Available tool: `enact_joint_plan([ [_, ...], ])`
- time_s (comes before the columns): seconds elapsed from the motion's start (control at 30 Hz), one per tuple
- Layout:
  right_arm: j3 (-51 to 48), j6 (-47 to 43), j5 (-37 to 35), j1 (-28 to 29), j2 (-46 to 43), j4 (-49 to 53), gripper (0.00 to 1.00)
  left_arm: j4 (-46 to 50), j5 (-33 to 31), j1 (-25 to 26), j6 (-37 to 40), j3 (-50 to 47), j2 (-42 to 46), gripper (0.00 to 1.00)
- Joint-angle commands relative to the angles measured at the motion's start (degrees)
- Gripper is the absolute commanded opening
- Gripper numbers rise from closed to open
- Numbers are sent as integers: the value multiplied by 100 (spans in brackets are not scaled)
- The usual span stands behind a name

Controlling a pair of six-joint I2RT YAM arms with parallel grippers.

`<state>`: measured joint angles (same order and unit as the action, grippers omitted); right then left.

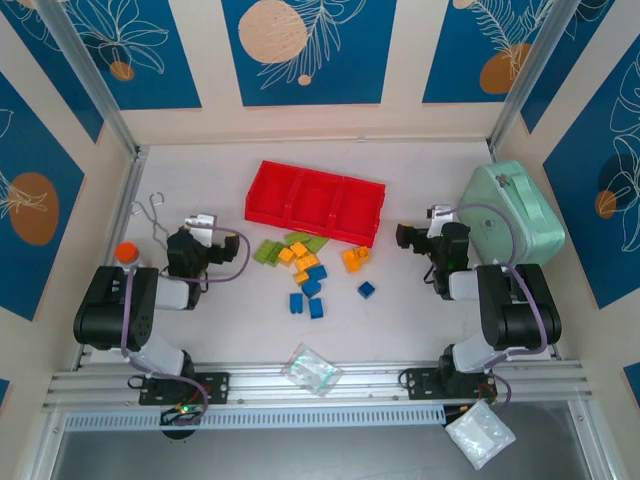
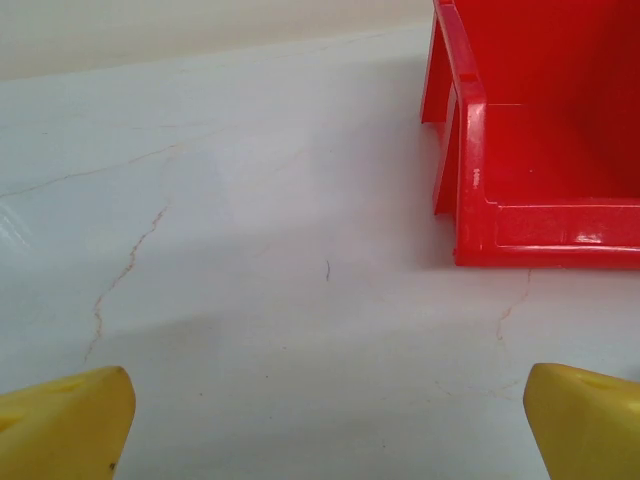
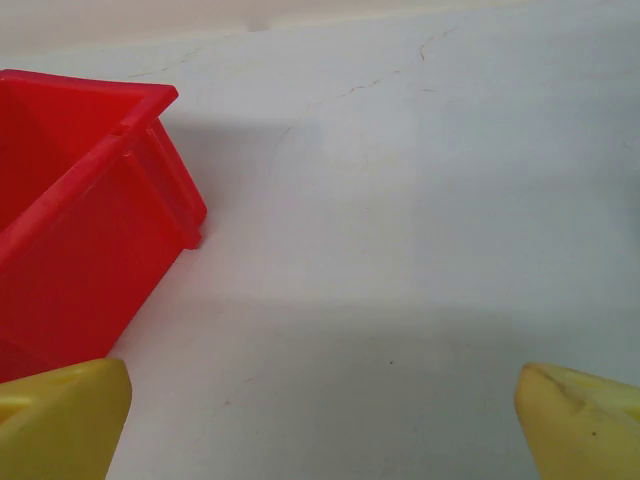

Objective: Sort the legos into containers by color
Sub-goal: Pick up the lego from the center of the table.

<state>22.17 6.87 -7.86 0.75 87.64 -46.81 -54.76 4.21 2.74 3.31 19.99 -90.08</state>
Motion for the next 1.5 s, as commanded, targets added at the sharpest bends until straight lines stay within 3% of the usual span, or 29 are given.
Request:
enact_joint_plan([
  [0.0, 175, -151, 317, -49, -40, 61, 99, 47, -175, -117, -155, 128, 33, 100],
  [0.8, 179, -114, 408, -97, -49, 77, 99, 64, -172, -116, -165, 141, 31, 99],
  [0.87, 139, -105, -175, 58, -237, 84, 99, 49, -191, -107, -147, 129, 39, 99],
  [0.93, 294, -231, -1001, 368, -904, 990, 99, 279, -293, -46, -106, 197, 184, 99],
  [1.0, 628, -41, -1641, 544, -1664, 2102, 99, 1071, -605, 135, 21, 422, 615, 99],
  [1.07, 784, 476, -1482, 460, -2448, 2993, 99, 2047, -836, 337, 64, 715, 1081, 99],
  [1.17, 1022, 2261, -663, -124, -3629, 4256, 99, 3060, -1200, 675, -213, 1011, 1857, 99],
  [1.2, 1109, 2516, 46, -395, -3926, 4515, 99, 3328, -1267, 796, -355, 1067, 2177, 99],
  [1.27, 1385, 2677, 1015, -675, -4239, 5046, 99, 4197, -1422, 999, -849, 1331, 2855, 99],
  [1.47, 2622, 2521, 2130, -238, -3988, 7411, 96, 7859, -543, 1075, -2098, 2804, 4265, 99],
])
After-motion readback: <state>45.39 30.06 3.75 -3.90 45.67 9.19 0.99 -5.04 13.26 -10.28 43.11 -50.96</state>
